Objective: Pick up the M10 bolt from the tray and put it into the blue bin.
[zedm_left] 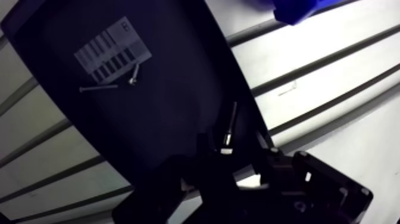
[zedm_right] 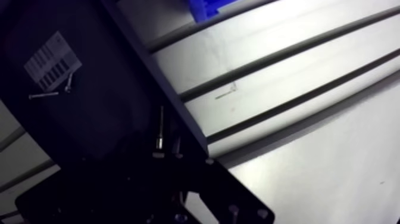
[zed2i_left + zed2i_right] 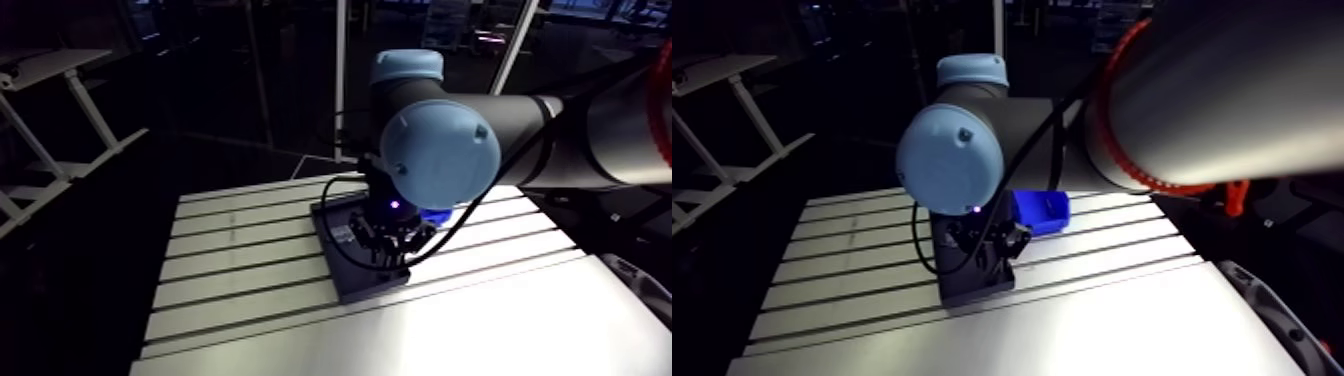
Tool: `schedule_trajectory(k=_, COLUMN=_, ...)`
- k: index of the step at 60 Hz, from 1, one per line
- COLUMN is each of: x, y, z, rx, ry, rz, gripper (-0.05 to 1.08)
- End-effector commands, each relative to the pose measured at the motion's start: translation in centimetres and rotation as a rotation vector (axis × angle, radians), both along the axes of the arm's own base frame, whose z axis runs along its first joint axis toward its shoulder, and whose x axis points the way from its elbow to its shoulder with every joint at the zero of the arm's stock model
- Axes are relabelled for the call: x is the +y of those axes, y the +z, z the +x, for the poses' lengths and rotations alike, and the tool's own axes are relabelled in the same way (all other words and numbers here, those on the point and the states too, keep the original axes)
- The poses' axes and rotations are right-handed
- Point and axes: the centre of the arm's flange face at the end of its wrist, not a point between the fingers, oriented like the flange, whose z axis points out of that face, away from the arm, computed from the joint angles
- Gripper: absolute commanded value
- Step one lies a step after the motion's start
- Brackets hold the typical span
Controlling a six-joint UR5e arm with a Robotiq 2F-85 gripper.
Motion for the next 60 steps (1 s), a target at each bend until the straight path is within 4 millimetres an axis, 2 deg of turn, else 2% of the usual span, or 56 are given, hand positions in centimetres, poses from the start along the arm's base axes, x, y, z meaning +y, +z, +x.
schedule_trajectory(k=1, x=0.01, y=-0.36, z=0.05, rx=-0.008, ry=0.0, rz=-0.001, gripper=0.6)
schedule_trajectory(k=60, x=-0.07, y=-1.01, z=0.04, rx=-0.021, ry=0.002, rz=-0.004, gripper=0.61)
